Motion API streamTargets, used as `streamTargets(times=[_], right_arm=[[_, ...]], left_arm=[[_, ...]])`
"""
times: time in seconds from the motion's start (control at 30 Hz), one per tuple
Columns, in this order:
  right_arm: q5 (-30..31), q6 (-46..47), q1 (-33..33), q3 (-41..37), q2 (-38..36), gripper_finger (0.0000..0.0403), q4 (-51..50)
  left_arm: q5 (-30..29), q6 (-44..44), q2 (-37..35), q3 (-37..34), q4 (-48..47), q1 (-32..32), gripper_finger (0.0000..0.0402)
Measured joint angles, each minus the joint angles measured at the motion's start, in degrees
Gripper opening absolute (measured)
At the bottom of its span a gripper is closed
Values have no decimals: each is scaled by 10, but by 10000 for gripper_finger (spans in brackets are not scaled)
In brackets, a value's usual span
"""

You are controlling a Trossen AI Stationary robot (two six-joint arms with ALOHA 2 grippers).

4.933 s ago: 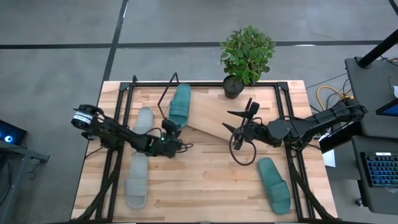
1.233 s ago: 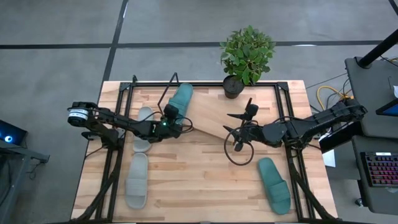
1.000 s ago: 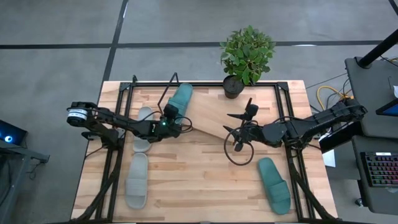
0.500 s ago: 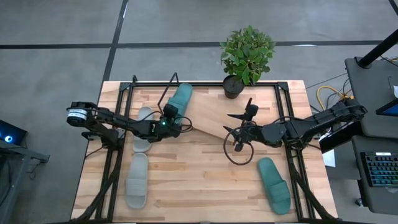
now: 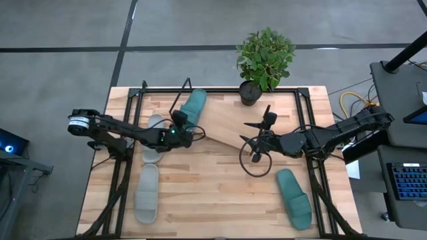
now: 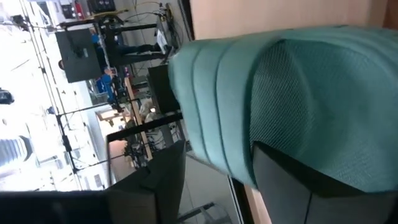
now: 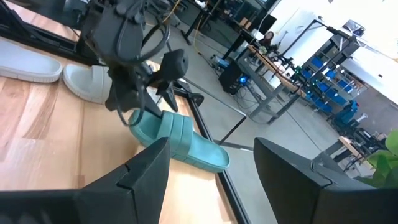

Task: Pick and place slides into the shelf
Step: Put the top green slipper on the shelf, then put the green slipper on the shelf

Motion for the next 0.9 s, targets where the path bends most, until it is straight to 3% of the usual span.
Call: streamTargets(times=[0.07, 0.23, 0.43, 0.63, 0.77, 0.9], right_arm=[[0, 1, 0, 0, 0, 224, -1], [0, 0, 0, 0, 0, 224, -1], [0, 0, 0, 0, 0, 224, -2], [-1, 10, 0, 0, 0, 224, -2], [-2, 23, 0, 0, 0, 224, -3], [0, 26, 12, 0, 0, 221, 2]], left_arm=[[5, -16, -14, 2, -17, -5, 169], [109, -115, -62, 8, -82, -19, 169], [105, -253, -127, 7, -125, -49, 169], [169, -374, -193, 6, -41, -107, 169], [244, -380, -224, -3, 51, -144, 169], [268, -386, -243, -5, 119, -175, 168]])
